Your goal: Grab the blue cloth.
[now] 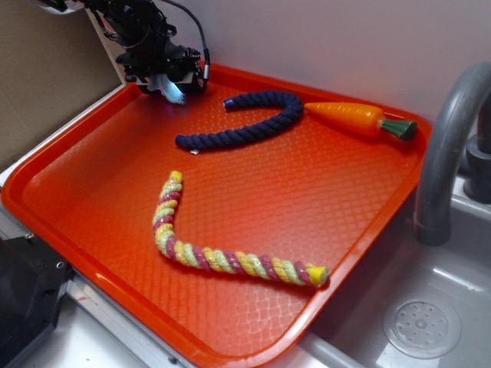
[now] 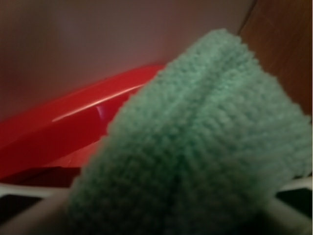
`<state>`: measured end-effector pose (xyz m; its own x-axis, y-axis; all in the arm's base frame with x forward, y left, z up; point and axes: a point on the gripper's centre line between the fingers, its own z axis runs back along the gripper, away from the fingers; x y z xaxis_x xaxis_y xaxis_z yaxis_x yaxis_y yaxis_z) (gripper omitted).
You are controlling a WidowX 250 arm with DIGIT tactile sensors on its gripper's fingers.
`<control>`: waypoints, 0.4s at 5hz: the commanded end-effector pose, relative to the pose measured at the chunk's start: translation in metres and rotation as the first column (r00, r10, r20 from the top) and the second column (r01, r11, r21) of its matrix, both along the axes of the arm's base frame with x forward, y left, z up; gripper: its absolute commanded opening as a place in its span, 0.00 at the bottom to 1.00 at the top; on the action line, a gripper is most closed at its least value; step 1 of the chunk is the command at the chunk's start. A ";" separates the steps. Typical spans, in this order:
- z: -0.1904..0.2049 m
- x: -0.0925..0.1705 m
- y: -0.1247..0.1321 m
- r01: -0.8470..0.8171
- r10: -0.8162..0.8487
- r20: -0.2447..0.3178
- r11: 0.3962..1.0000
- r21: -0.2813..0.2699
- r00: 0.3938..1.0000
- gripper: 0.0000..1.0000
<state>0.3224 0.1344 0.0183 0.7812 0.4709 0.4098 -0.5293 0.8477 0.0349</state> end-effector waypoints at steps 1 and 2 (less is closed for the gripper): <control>0.022 -0.012 0.013 -0.044 0.044 -0.022 0.999 0.022 0.999 0.00; 0.067 -0.049 -0.012 -0.075 0.067 -0.086 0.993 -0.087 0.994 0.00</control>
<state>0.2724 0.1118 0.0662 0.7925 0.5522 0.2588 -0.5764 0.8169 0.0220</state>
